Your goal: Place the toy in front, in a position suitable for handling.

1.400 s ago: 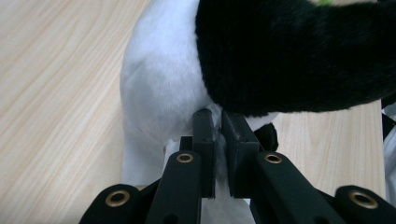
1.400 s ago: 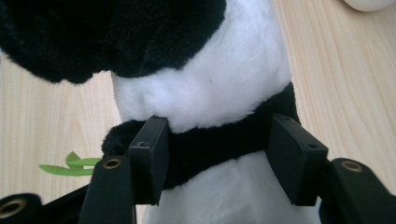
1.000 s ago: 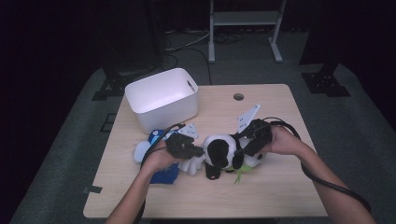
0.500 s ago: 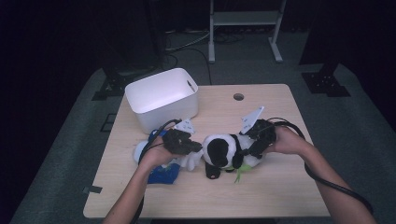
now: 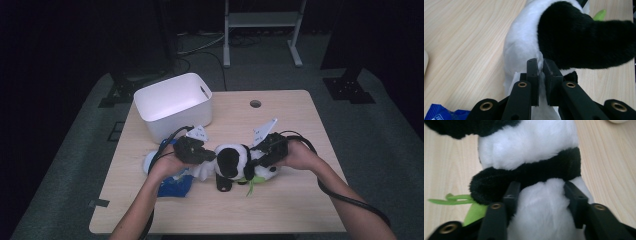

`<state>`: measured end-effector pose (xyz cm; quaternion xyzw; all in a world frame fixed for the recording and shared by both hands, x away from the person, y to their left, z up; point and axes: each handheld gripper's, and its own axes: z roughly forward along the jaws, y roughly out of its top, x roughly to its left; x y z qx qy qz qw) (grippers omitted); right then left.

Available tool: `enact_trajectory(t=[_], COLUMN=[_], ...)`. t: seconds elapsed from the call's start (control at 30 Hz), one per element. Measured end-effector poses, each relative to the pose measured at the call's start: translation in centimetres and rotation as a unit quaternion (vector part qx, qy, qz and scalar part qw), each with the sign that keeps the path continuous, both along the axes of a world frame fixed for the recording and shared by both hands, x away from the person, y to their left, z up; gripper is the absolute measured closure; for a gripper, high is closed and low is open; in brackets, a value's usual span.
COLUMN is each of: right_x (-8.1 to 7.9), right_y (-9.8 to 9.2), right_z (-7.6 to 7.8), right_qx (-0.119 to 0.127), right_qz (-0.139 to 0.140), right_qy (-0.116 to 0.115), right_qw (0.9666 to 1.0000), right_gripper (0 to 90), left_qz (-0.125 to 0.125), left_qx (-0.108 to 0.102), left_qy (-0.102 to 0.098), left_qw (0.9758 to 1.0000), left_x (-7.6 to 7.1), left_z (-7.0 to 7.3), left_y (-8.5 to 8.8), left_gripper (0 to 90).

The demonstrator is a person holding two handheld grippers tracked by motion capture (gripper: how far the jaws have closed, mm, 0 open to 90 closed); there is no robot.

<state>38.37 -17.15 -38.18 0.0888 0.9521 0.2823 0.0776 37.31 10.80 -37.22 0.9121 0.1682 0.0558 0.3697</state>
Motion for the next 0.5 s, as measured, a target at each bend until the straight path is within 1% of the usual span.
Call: enact_trajectory(t=[0.03,0.07,0.1,0.17,0.2,0.23,0.3,0.37,0.43,0.5], right_x=[-0.2,-0.3,-0.3,-0.3,-0.4,-0.5,-0.7,-0.9,-1.3,-1.4], right_y=[-0.1,-0.3,-0.4,-0.5,-0.5,-0.5,-0.4,-0.3,-0.1,0.0], right_z=[0.1,0.3,0.4,0.7,0.8,0.9,1.1,1.2,1.4,1.5], right_qx=[0.003,0.006,0.012,0.025,0.024,0.028,0.033,0.036,0.034,0.035], right_qz=[-0.003,-0.005,-0.006,-0.022,-0.021,-0.027,-0.024,-0.022,-0.019,-0.02], right_qy=[-0.001,0.002,0.008,0.027,0.027,0.033,0.042,0.057,0.061,0.071], right_qw=[1.0,1.0,0.9999,0.9991,0.9991,0.9987,0.9983,0.9975,0.9974,0.9967], right_gripper=[58.0,59.7,60.4,61.4,61.6,61.7,62.1,62.2,62.2,62.3], left_qz=[0.0,0.0,0.002,0.002,0.001,0.003,0.002,0.003,0.004,0.002], left_qx=[0.001,0.001,0.001,0.001,0.003,0.001,0.003,0.001,0.0,0.001], left_qy=[0.0,-0.001,-0.002,-0.004,-0.005,-0.005,-0.005,-0.002,-0.003,-0.003], left_qw=[1.0,1.0,1.0,1.0,1.0,1.0,1.0,1.0,1.0,1.0], left_x=[0.0,0.0,0.0,-0.1,-0.1,-0.1,-0.1,-0.2,-0.2,-0.2], left_z=[0.0,0.1,0.1,0.2,0.3,0.3,0.4,0.4,0.4,0.4], left_y=[0.1,0.1,0.1,0.2,0.3,0.3,0.5,0.6,0.6,0.6], left_gripper=[83.1,83.1,83.1,83.1,83.1,83.1,83.1,83.1,83.1,83.1])
